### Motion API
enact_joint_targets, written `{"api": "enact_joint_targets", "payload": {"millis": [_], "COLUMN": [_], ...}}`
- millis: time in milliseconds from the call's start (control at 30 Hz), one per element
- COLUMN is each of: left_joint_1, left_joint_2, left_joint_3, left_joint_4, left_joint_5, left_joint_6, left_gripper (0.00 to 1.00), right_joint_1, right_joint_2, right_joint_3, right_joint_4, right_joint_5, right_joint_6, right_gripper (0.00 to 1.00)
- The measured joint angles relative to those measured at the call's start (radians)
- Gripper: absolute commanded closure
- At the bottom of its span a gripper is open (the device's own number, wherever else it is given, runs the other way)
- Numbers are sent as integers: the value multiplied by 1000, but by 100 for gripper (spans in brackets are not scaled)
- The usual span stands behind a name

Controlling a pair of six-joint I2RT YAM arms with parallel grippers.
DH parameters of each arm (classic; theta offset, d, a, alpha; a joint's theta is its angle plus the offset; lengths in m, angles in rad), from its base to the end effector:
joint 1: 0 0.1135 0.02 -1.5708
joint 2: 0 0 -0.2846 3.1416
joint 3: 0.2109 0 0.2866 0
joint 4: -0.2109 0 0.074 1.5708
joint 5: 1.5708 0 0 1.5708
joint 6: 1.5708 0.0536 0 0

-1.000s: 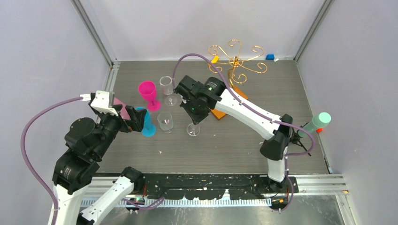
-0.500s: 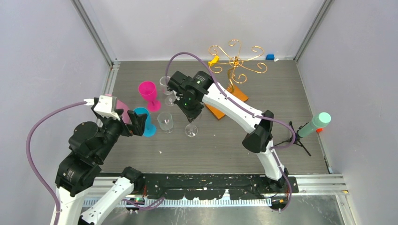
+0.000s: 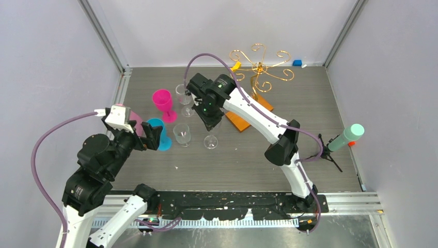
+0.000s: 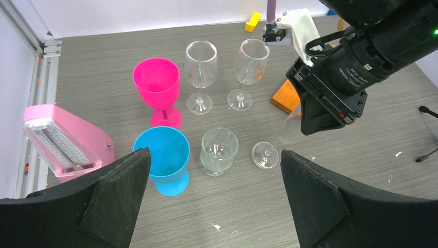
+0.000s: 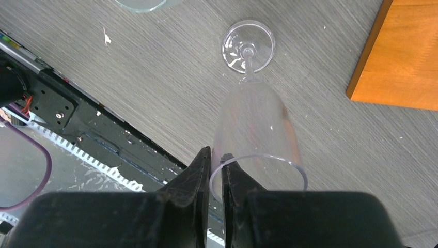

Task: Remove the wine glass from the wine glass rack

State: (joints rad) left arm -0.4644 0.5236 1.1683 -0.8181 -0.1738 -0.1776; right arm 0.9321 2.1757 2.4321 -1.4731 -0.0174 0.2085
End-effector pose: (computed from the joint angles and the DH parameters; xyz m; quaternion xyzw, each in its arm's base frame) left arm 0.0814 -0.0304 0.4503 0.0538 0.7629 -0.1391 0.6290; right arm 0.2866 0.3875 0.3570 -0.3498 0.9201 0.1023 0.1436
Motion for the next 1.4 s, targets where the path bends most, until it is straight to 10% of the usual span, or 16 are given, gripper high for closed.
{"api": "enact_joint_targets", "payload": {"millis": [567, 933, 1100, 1400], "left_joint_1": [0, 0, 0, 0], "left_joint_2": [0, -33, -40, -136], "left_joint_3": [0, 2, 2, 5], "left_joint_4": [-4, -87, -145, -264], "left_joint_5": [-1, -107, -144, -184], "left_joint_6": [1, -7, -48, -141], "left_gripper": [0, 0, 0, 0], "right_joint_1": [-11, -11, -11, -11], "right_joint_2": [63, -14, -182, -840], "right_joint_3": [45, 63, -13, -631], "right_joint_4": [82, 158, 214, 448], "right_joint_5": [-3, 21, 95, 385], "right_joint_6": [6, 14, 42, 103], "right_gripper": [38, 34, 35, 18]}}
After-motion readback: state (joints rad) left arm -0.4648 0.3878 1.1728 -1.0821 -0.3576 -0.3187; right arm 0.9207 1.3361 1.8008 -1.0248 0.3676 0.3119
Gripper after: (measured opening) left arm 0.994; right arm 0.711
